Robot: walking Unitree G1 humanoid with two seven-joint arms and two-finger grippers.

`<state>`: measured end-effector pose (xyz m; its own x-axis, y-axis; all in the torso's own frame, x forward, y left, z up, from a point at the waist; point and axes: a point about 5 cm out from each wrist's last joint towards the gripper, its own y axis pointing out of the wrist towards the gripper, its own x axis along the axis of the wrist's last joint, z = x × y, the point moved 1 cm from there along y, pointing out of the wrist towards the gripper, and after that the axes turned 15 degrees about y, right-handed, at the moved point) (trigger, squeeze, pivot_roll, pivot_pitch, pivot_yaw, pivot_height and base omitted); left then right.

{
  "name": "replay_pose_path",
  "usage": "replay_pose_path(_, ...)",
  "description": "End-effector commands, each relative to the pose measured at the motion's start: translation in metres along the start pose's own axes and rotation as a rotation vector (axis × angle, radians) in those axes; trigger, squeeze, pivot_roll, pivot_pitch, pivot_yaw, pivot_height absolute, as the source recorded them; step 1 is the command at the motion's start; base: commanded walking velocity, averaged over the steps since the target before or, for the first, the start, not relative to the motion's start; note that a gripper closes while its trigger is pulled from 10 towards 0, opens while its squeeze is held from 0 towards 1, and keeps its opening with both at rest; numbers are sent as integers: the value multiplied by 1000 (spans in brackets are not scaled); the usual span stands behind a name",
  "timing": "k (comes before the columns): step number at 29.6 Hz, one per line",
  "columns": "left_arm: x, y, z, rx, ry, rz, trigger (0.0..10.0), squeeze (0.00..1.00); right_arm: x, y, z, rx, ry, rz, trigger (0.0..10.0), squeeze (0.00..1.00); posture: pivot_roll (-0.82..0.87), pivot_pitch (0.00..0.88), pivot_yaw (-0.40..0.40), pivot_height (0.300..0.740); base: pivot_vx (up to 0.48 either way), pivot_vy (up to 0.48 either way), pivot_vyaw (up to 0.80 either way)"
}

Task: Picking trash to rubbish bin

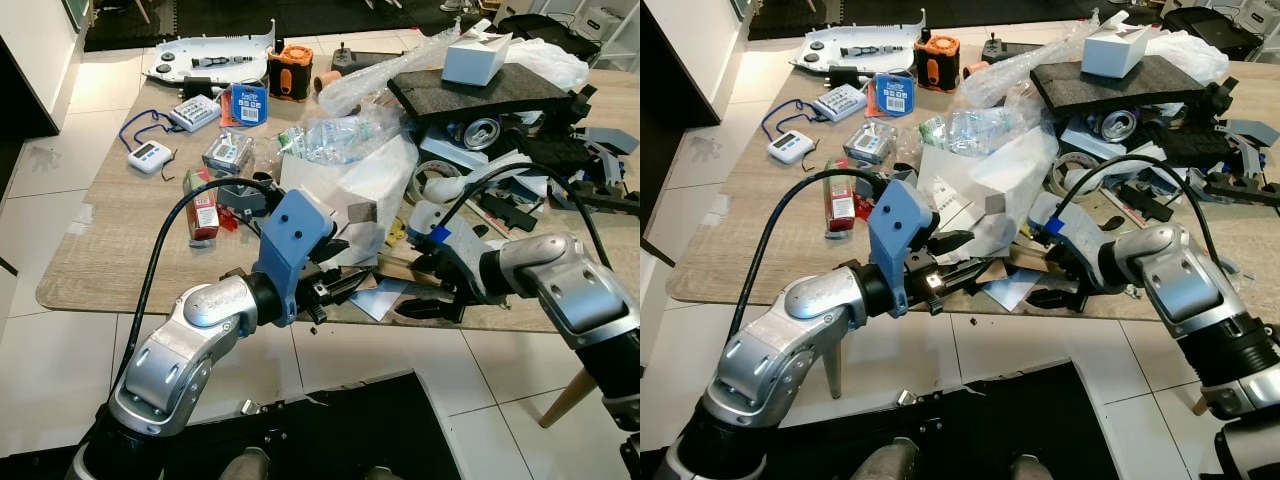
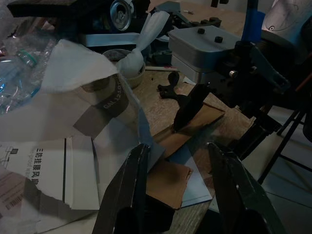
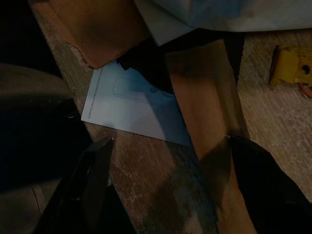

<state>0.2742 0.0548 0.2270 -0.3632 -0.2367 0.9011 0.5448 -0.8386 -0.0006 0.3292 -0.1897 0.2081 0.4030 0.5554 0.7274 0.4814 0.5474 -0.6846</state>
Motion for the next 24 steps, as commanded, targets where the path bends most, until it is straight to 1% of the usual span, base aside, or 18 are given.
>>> replay_pose_path(1,1,2,-4,-22,6,-8,10000,0,-13,6,1,12,39,46,3412,0,38,235,35,740,0,0,0)
replay_pose_path(2,1,2,-4,-22,7,-9,10000,0,-13,6,0,12,36,46,824,0,38,235,35,740,0,0,0)
replay_pose_path(3,1,2,-4,-22,7,-10,10000,0,-13,6,0,12,33,45,824,0,38,235,35,740,0,0,0)
replay_pose_path(4,1,2,-4,-22,8,-10,10000,0,-13,6,0,15,30,45,0,0,39,225,34,740,0,0,0)
replay_pose_path(7,2,2,-4,-21,10,-13,10000,0,-14,6,1,12,12,55,0,0,38,217,33,740,0,0,0)
replay_pose_path(19,2,2,-5,-23,10,-16,10000,0,-15,6,1,7,-6,69,0,0,38,217,33,740,0,0,0)
replay_pose_path(23,3,2,-6,-22,9,-19,10000,0,-13,4,2,21,2,55,0,0,38,217,33,740,0,0,0)
replay_pose_path(24,3,3,-6,-22,9,-20,10000,0,-11,1,2,33,10,36,0,0,35,212,30,740,0,0,0)
